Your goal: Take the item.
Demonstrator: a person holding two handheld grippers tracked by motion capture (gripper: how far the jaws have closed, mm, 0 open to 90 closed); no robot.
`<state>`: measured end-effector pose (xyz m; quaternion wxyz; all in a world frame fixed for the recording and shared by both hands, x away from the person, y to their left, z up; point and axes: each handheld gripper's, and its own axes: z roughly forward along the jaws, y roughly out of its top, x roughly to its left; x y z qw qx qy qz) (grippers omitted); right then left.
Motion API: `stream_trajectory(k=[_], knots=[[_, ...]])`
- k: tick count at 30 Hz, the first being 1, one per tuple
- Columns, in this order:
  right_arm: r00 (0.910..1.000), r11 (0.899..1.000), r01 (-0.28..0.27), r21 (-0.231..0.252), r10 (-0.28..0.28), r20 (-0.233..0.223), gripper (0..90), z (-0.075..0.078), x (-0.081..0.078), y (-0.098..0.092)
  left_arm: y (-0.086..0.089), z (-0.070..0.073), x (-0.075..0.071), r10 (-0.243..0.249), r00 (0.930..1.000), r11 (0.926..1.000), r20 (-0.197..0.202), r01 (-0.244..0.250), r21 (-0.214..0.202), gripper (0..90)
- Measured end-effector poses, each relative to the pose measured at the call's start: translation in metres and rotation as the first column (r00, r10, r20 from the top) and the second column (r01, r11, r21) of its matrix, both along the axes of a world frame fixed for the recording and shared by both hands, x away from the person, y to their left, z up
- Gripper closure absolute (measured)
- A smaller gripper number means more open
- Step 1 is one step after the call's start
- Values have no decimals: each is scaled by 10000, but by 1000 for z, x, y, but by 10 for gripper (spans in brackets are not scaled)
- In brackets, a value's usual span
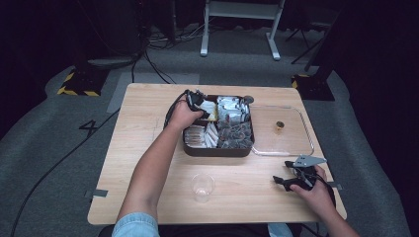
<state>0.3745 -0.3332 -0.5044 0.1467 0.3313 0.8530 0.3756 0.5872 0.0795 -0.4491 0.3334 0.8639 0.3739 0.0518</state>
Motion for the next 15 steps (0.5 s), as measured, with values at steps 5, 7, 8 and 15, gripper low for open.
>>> stream_trajectory(k=[5,7,8,15], knots=[[10000,10000,-2,-1,2,0,157,0,0,0,-1,-2,0,-56,9997,9999,-218,59,152,811],[10000,10000,0,-1,0,0,156,0,0,0,-2,-3,1,-115,9996,9995,-268,123,291,836],[10000,10000,-1,-1,1,1,156,0,0,0,-3,-3,1,-137,9996,9995,-256,145,296,835],[10000,10000,1,0,-1,-1,156,0,0,0,-4,-7,1,-257,9994,9982,-243,270,538,870]])
